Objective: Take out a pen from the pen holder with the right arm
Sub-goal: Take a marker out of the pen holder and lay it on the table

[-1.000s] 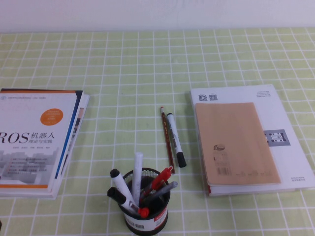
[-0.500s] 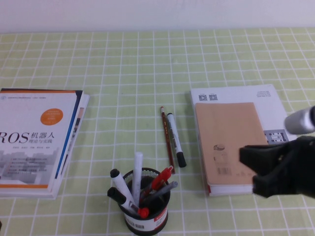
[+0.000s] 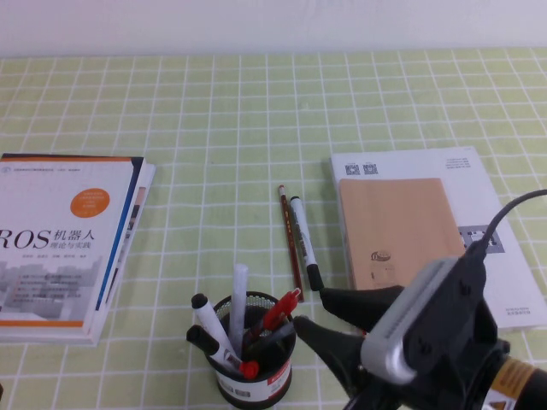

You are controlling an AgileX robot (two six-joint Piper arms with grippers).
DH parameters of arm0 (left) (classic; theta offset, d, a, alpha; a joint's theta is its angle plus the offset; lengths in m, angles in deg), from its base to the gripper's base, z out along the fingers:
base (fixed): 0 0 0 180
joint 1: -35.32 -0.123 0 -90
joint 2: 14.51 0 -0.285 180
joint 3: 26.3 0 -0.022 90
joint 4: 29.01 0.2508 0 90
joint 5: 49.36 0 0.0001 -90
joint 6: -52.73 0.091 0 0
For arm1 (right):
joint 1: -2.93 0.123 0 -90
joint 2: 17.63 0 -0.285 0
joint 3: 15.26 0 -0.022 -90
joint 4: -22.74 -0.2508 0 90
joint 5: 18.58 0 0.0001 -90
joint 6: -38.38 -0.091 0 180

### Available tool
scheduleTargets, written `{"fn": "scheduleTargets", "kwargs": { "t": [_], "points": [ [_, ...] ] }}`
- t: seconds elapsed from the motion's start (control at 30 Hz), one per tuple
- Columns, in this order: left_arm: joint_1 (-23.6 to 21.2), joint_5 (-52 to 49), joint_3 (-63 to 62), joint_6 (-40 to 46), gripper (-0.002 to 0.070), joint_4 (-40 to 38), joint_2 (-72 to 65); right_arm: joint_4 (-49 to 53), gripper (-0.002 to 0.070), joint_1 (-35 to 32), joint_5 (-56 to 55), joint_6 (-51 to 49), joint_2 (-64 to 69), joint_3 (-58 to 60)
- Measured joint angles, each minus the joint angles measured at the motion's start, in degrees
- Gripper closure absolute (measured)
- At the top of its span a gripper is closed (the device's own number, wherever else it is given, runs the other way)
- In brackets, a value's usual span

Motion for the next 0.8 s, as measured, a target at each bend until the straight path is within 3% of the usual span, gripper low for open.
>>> {"fn": "scheduleTargets", "kwargs": {
  "t": [0.13,0.33,0.5,0.8],
  "points": [
    [0.00,0.00,0.00,0.00,0.0683,0.00,0.00,9.99,0.0377,2.33,-14.47,-6.60,3.52,5.45],
    [0.00,0.00,0.00,0.00,0.0683,0.00,0.00,19.01,0.0351,2.63,-31.96,-13.26,10.93,11.03],
    [0.00,0.00,0.00,0.00,0.0683,0.00,0.00,25.36,0.0312,2.73,-39.01,-15.66,18.14,11.26],
    [0.00,0.00,0.00,0.00,0.0683,0.00,0.00,26.64,0.0288,2.86,-44.55,-18.71,22.43,11.26]
  ]
}}
